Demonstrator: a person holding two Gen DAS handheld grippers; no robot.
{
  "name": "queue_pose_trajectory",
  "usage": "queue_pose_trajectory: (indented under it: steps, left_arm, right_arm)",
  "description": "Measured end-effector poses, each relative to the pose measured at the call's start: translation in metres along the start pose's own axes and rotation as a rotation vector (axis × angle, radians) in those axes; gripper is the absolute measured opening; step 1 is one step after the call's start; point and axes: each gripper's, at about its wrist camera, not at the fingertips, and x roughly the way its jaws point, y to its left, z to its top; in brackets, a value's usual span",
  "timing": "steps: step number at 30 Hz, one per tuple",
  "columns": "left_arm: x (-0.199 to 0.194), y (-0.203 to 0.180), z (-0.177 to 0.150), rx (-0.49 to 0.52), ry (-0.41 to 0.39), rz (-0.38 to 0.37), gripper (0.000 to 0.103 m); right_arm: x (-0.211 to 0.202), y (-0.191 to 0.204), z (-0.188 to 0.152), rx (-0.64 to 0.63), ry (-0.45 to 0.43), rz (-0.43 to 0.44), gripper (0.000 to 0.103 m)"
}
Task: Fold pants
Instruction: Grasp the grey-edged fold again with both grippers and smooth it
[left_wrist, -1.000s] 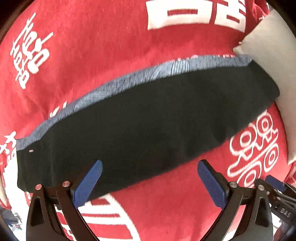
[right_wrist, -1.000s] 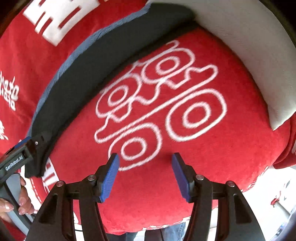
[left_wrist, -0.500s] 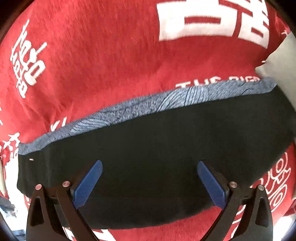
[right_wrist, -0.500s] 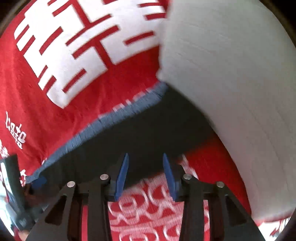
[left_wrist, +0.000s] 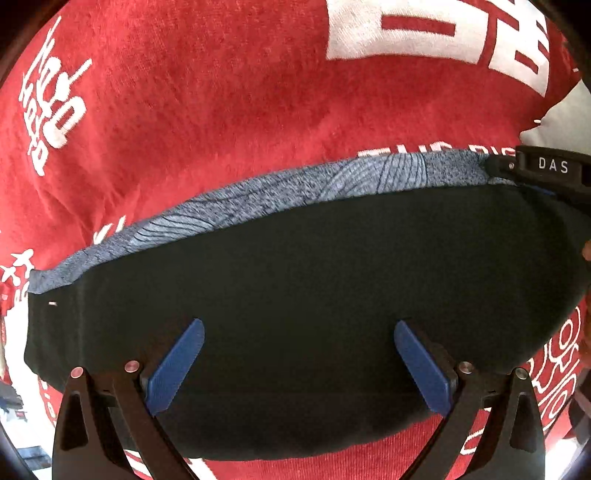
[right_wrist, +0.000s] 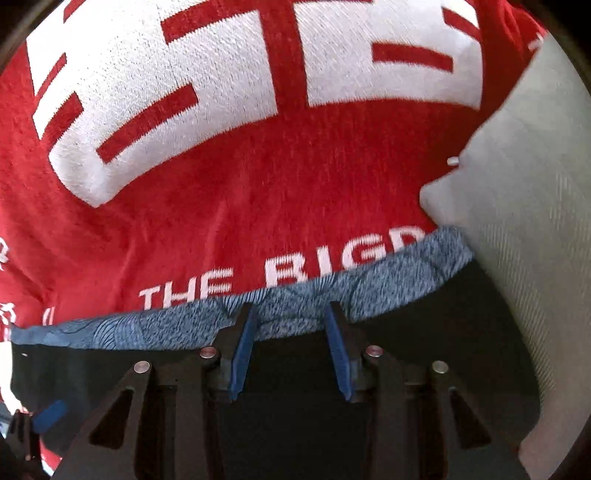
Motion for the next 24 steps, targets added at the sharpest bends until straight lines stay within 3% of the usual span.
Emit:
queue_pose_trajectory:
  steps: [5, 10, 13, 19, 24]
  left_arm:
    - [-0.005, 0.024, 0.025, -0.034, -0.079, 0.068, 0.103]
    - [0.032, 0.069, 0.049, -0.151, -0.022, 0.117, 0.103]
    - [0.047, 0.081, 0.05, -0.19, -0.001, 0.073, 0.103]
    - [0.038, 0.072, 0.048, -0.132, -0.019, 0.114, 0.103]
    - [0.014, 0.058, 0.04, -0.09, -0.03, 0.07, 0.103]
  right_arm:
    - [-0.024, -0.009, -0.013, 0.062, 0.014, 0.054, 0.044]
    - [-0.04, -0.015, -0.043, 0.042, 0.014, 0.034, 0.048]
    - [-0.035, -0.015, -0.054, 0.006, 0.009, 0.024, 0.049]
    - [-0.039, -0.015, -0.047, 0.011, 0.01, 0.018, 0.054]
    - [-0.056, -0.023, -0.05, 0.069, 0.012, 0.059, 0.055]
